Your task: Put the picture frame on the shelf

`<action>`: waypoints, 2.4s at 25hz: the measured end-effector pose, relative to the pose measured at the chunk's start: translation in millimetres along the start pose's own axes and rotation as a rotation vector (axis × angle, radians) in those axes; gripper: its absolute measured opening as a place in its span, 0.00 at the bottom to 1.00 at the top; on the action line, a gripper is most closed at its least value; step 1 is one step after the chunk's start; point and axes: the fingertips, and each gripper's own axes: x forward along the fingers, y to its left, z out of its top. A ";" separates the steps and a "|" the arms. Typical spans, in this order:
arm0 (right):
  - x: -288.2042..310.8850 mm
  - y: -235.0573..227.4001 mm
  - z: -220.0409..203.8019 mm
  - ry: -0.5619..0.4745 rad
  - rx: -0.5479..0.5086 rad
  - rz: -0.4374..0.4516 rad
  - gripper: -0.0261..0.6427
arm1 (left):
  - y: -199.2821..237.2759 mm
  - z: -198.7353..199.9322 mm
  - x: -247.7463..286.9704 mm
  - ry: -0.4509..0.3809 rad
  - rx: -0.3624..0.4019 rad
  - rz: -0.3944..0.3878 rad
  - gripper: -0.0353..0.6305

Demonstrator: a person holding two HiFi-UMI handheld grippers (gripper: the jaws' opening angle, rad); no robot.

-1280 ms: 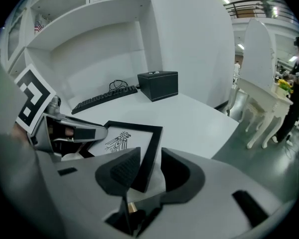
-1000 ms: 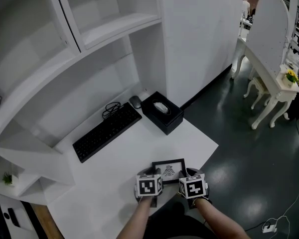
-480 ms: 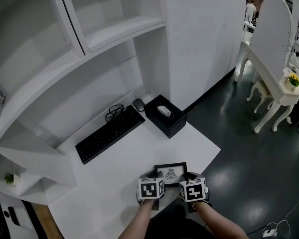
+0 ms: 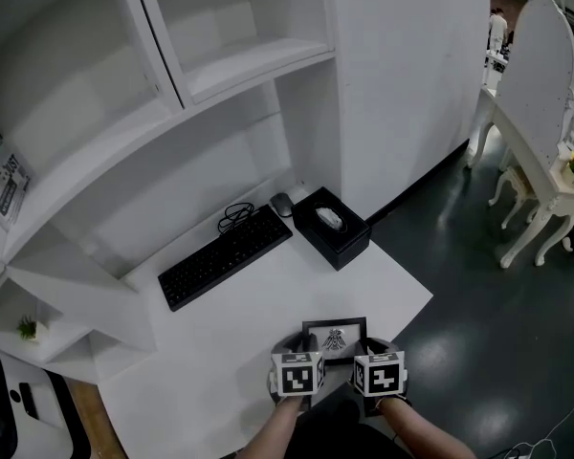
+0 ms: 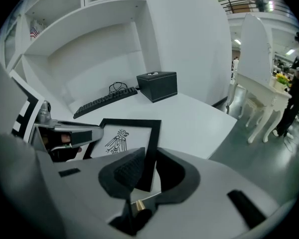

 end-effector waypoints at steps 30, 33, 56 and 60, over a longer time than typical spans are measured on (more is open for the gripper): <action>-88.5 139.4 143.5 -0.438 -0.320 0.362 0.14 | 80.1 104.3 -189.4 -0.494 -0.097 0.381 0.15; -100.7 164.8 161.1 -0.479 -0.346 0.412 0.14 | 95.7 118.9 -215.4 -0.540 -0.095 0.421 0.15; -224.0 307.2 309.3 -0.845 -0.522 0.577 0.15 | 162.7 242.5 -399.6 -0.880 -0.014 0.592 0.15; -247.5 327.1 333.1 -0.901 -0.550 0.584 0.15 | 171.8 264.6 -427.3 -0.920 -0.002 0.601 0.15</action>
